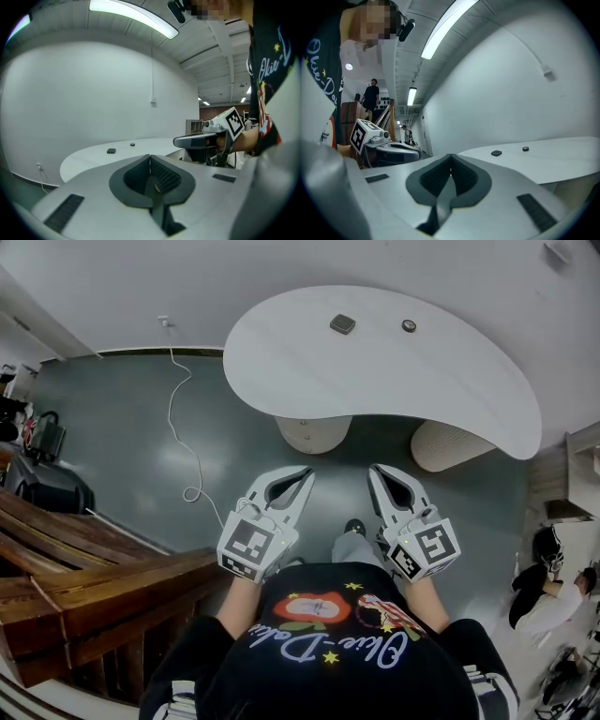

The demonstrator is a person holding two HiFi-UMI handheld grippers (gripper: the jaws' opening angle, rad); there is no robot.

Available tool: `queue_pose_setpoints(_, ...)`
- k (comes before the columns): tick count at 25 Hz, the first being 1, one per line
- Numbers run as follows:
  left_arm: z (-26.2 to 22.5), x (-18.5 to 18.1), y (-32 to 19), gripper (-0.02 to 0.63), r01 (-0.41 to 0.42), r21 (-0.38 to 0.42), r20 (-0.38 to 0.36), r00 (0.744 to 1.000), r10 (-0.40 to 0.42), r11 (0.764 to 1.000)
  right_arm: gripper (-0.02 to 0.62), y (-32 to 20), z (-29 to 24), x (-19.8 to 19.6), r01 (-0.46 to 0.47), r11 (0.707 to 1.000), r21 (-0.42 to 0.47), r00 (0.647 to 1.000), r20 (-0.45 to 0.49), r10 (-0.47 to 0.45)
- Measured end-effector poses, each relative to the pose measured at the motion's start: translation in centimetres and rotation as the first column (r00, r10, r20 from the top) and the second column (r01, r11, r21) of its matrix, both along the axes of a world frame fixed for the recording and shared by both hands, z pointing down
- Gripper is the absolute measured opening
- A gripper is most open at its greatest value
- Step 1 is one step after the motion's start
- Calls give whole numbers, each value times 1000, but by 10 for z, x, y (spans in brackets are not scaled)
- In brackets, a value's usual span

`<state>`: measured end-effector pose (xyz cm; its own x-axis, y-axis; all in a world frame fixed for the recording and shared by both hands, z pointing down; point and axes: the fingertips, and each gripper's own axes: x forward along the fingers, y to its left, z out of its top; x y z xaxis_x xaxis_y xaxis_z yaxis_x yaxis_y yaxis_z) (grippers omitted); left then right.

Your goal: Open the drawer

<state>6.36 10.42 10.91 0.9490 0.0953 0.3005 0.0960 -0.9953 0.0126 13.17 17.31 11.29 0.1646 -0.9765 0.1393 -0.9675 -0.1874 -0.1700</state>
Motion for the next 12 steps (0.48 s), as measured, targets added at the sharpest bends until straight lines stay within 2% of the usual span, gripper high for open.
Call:
queue_pose_setpoints(8,4,39,-2,5,66,2,6,998,-66,998,0,-5,5,43,66,998,-8,998,5,-66)
queue_pose_setpoints(12,12,55,-5,5,124,-6,11,992,-124,992,0,-10,12,62,116,993,-17,993,12,-116)
